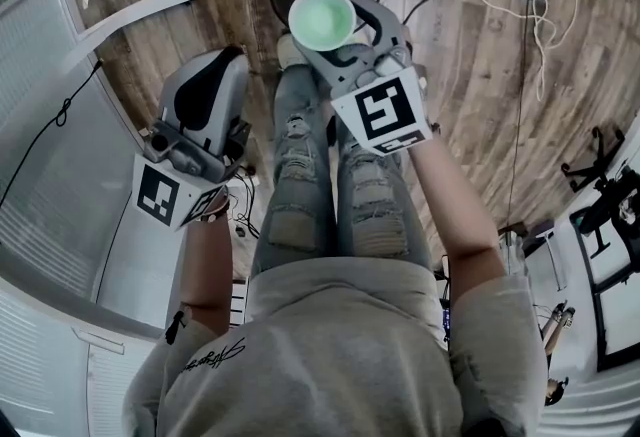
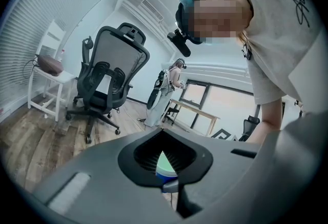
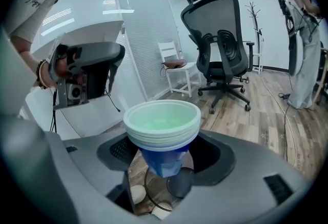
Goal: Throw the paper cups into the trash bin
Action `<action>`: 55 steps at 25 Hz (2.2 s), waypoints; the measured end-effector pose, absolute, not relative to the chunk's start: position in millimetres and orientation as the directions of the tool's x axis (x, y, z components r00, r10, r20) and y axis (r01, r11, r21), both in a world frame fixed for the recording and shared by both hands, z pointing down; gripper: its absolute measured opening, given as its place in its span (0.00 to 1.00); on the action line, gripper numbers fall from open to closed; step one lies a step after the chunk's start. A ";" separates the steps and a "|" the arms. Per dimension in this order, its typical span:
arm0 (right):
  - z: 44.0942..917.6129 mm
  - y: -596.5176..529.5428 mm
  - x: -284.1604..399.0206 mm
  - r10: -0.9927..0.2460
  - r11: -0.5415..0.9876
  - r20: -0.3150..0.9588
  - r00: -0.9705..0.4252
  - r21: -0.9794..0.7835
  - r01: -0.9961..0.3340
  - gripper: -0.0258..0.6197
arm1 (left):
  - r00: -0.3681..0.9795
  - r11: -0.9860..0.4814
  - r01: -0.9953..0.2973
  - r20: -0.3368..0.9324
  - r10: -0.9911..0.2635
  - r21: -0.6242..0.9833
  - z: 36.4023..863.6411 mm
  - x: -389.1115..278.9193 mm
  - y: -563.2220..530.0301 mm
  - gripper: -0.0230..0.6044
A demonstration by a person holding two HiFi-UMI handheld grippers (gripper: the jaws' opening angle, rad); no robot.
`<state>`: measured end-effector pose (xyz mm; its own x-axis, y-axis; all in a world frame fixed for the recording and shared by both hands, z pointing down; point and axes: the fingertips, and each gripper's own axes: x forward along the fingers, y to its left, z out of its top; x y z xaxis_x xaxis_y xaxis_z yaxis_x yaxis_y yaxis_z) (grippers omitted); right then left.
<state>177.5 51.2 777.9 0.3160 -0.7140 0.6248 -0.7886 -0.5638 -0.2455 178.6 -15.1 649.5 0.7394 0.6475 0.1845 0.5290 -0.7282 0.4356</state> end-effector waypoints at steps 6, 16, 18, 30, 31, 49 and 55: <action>799.3 45.4 177.5 -0.716 -0.561 0.622 0.318 -0.242 -0.792 0.51 | 0.741 -0.728 0.526 0.182 0.646 0.440 653.0 175.0 -16.8 0.04; 843.0 36.9 168.8 -0.697 -0.555 0.666 0.265 -0.268 -0.788 0.51 | 0.734 -0.724 0.523 0.194 0.651 0.449 659.7 165.8 -19.9 0.04; 851.2 36.4 164.9 -0.689 -0.554 0.680 0.251 -0.272 -0.787 0.51 | 0.734 -0.724 0.522 0.195 0.651 0.451 660.1 164.0 -20.5 0.04; 904.4 35.5 153.9 -0.638 -0.573 0.746 0.192 -0.292 -0.765 0.51 | 0.736 -0.724 0.515 0.195 0.648 0.459 663.9 159.7 -23.7 0.04; 908.9 36.3 153.7 -0.632 -0.576 0.752 0.188 -0.293 -0.763 0.51 | 0.740 -0.727 0.510 0.197 0.644 0.459 664.6 159.1 -24.9 0.04; 972.6 45.4 139.7 -0.520 -0.623 0.849 0.093 -0.303 -0.721 0.51 | 0.740 -0.719 0.514 0.183 0.648 0.468 663.4 157.4 -18.8 0.04; 990.3 45.3 142.1 -0.481 -0.606 0.875 0.049 -0.291 -0.740 0.51 | 0.736 -0.713 0.509 0.185 0.651 0.482 667.2 153.3 -18.4 0.04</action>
